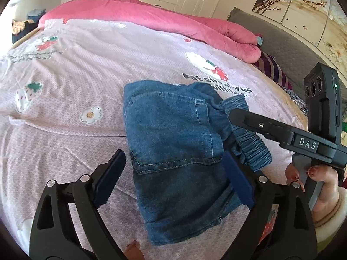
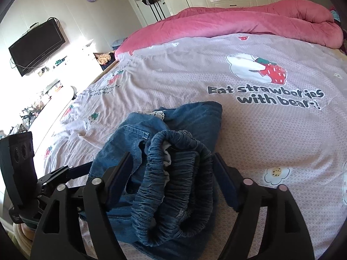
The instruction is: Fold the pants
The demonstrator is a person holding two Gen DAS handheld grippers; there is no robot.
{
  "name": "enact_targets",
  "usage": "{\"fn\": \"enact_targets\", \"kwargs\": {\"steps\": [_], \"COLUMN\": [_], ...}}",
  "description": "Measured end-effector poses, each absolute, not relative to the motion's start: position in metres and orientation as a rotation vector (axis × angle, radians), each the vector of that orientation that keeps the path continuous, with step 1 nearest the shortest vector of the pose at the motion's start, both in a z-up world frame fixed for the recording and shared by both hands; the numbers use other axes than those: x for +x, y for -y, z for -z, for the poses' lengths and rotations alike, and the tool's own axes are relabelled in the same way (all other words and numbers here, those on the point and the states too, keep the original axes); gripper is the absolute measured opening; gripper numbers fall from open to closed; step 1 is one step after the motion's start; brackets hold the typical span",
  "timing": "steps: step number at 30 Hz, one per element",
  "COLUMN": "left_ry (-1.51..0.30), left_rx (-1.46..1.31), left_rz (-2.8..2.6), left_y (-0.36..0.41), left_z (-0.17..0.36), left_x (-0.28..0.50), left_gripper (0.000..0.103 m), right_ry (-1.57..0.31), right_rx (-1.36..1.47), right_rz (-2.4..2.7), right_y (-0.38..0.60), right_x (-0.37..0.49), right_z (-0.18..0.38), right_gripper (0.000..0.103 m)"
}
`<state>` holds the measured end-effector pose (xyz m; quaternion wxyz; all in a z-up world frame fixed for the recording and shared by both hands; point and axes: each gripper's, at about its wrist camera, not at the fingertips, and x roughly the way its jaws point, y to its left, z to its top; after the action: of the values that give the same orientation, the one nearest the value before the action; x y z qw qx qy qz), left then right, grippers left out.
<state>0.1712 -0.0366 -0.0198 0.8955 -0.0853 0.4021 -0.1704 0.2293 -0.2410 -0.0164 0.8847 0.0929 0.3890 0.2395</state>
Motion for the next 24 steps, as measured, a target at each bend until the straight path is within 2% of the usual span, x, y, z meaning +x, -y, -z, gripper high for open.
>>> {"fn": "enact_targets", "kwargs": {"steps": [14, 20, 24], "left_ry": [-0.81, -0.802, -0.799], "left_rx": [-0.163, -0.167, -0.172], "left_rz": [0.308, 0.295, 0.287], "left_y": [0.031, 0.028, 0.026], "left_z": [0.013, 0.012, 0.011], "left_x": [0.168, 0.166, 0.165], "left_gripper": [0.093, 0.093, 0.093], "right_ry": [-0.778, -0.753, -0.741], "right_rx": [0.229, 0.222, 0.223], "right_rz": [-0.482, -0.462, -0.458], "right_y": [0.248, 0.25, 0.251], "right_x": [0.226, 0.221, 0.218], "right_z": [0.008, 0.004, 0.0], "right_gripper": [0.087, 0.094, 0.095]}}
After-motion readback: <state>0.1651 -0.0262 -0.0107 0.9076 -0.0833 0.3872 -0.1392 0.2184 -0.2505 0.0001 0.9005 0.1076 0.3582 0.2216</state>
